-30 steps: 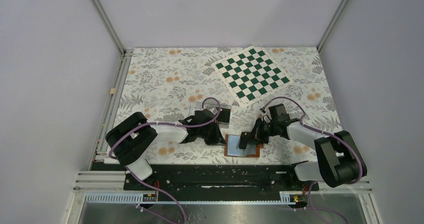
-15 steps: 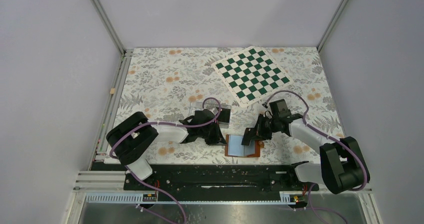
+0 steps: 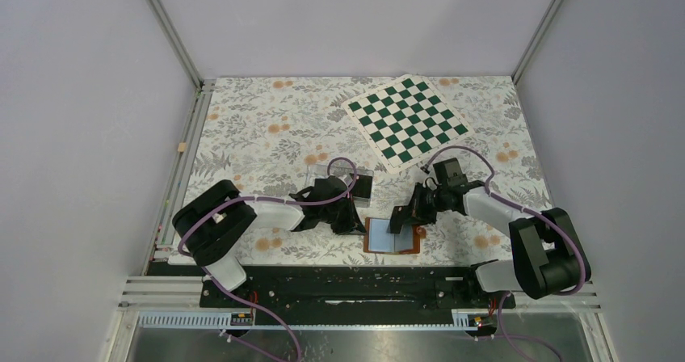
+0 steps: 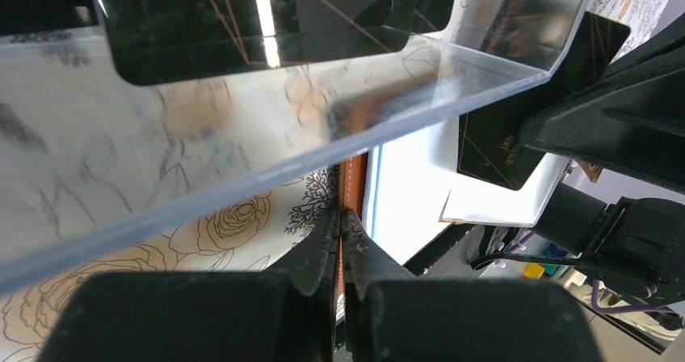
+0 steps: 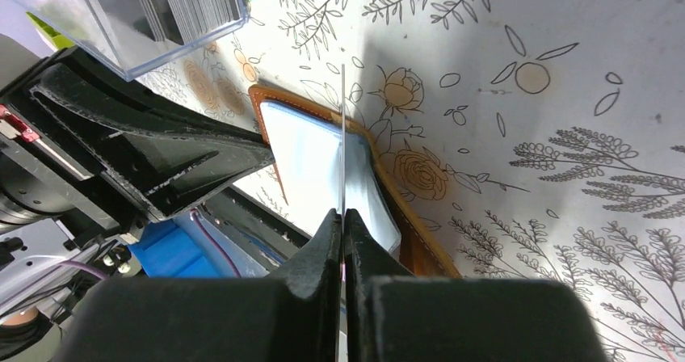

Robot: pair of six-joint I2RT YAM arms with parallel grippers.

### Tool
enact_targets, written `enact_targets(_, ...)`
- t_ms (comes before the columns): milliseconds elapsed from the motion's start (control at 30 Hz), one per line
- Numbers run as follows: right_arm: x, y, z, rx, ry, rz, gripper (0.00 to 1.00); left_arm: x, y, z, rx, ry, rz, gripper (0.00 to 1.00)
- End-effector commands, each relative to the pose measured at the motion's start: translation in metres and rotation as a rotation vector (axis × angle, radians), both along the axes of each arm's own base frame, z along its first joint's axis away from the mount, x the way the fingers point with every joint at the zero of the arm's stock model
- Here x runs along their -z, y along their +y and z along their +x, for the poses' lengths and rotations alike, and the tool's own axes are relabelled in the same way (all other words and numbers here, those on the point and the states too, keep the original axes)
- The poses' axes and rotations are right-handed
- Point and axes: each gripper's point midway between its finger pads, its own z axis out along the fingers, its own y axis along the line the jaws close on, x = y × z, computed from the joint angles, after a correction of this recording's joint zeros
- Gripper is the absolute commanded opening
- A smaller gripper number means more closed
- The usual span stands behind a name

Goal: Put the credit cards into the card holder
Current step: Insert the credit card into the card holder.

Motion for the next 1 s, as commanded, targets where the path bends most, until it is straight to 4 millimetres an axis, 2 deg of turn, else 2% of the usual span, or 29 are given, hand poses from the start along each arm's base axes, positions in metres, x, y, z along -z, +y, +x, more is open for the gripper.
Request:
enact_targets(0,0.002,0.005,-0.012,0.001,0.032,0.062,0.00,0.024,0.013,-0.008,0.008,0.031,0.083,0.00)
enact_targets(167,0.005,0.004,-0.028,0.022,0.063,0.089,0.00,0.024,0.013,-0.008,0.010,0.033,0.085,0.00)
enact_targets(400,0.008,0.004,-0.040,0.013,0.113,0.103,0.00,0.025,0.013,-0.008,0.008,0.034,0.090,0.00)
enact_targets(967,0.021,-0.012,-0.068,-0.031,0.282,-0.012,0.00,0.024,0.012,-0.007,0.013,0.031,0.090,0.00)
